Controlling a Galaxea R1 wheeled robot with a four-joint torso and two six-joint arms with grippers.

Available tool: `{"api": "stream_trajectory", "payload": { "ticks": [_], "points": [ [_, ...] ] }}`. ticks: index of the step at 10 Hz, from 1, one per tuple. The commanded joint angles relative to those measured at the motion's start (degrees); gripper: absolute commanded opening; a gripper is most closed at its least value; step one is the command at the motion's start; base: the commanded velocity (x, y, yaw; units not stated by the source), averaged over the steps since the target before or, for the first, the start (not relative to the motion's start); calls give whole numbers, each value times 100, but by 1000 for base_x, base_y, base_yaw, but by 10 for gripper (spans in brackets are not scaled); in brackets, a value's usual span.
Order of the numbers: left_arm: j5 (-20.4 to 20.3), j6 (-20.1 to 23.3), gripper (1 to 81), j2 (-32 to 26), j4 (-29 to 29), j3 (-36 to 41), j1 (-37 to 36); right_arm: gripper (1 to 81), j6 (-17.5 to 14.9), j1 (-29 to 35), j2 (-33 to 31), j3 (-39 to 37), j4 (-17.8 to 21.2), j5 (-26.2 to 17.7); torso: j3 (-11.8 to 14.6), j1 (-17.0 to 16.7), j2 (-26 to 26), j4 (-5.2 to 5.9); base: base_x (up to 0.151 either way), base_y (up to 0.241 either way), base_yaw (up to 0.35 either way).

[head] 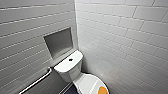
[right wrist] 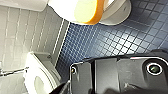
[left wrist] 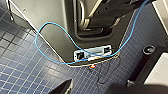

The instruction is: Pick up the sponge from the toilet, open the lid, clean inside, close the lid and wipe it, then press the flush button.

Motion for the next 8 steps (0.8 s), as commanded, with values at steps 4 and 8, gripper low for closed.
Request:
{"api": "stream_trajectory", "payload": {
  "ticks": [4,8],
  "points": [
    [444,-1,811,188,44,-300,100,811,706,937,-212,-215,145,-434,-387,763,-1200,0,0,0,0],
    [444,8,811,250,52,-300,153,811,821,1516,96,-417,119,-785,-694,1264,-2005,0,0,0,0]
  ]
}}
